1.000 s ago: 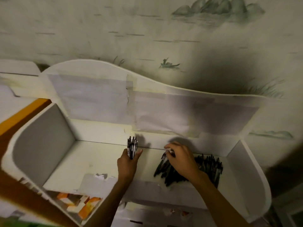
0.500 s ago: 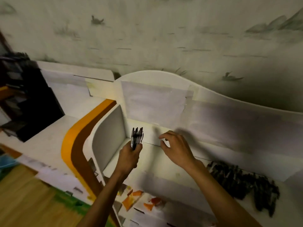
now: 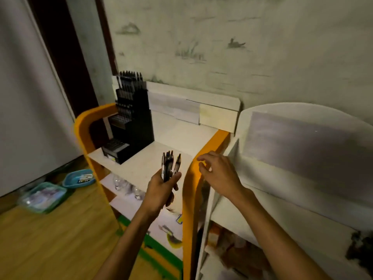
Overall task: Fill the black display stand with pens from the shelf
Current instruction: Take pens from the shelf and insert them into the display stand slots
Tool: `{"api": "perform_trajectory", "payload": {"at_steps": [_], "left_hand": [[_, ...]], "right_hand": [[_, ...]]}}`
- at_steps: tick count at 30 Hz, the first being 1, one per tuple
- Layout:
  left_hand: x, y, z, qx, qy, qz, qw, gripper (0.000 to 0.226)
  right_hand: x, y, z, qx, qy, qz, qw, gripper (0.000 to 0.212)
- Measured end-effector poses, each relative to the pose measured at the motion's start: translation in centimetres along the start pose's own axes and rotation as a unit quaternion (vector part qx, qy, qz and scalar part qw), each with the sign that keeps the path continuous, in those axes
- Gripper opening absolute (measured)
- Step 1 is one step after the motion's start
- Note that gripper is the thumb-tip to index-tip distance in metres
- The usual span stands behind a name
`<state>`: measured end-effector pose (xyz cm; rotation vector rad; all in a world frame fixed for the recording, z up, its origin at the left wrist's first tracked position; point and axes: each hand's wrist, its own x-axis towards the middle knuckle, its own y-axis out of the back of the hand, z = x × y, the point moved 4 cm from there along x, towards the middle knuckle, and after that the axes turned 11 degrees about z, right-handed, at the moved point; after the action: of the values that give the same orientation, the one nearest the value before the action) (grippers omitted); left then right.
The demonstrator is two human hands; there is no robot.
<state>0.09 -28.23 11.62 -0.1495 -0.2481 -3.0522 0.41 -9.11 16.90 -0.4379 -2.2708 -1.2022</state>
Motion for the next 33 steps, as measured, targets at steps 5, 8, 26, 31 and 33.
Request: {"api": "perform_trajectory", "payload": {"at_steps": [5,8,26,31,33], "left_hand": [[2.6,9.6,-0.6,-0.007,0.005,0.061,0.998,0.027],[4.5,14.2,-1.4,-0.023,0.009,0.085,0.996,0.025],[26.0,29.5,-6.1,-0.062,0.036,0.038,0.997,0.02],[33.4,31.9,-6.6,-0.058,0.012,-0.01,0.998,0.017],[35.1,32.3,-6.5,-0.065,0.001,-0.022,0.998,0.019]], "right_hand": [[2.5,-6.6,-6.0,0.025,0.003,-0.019,0.999,0.021],[3.7,-10.4,-8.5,0.011,0.012,-0.042,0.999,0.023],[18.4,-32.0,-16.4,0.04,0.027,-0.052,0.997,0.019],[24.2,-36.0,-16.8,0.034,0.003,-0.025,0.999,0.021],[25.3,-36.8,-16.8,0.032,-0.012,-0.024,0.999,0.022]]}}
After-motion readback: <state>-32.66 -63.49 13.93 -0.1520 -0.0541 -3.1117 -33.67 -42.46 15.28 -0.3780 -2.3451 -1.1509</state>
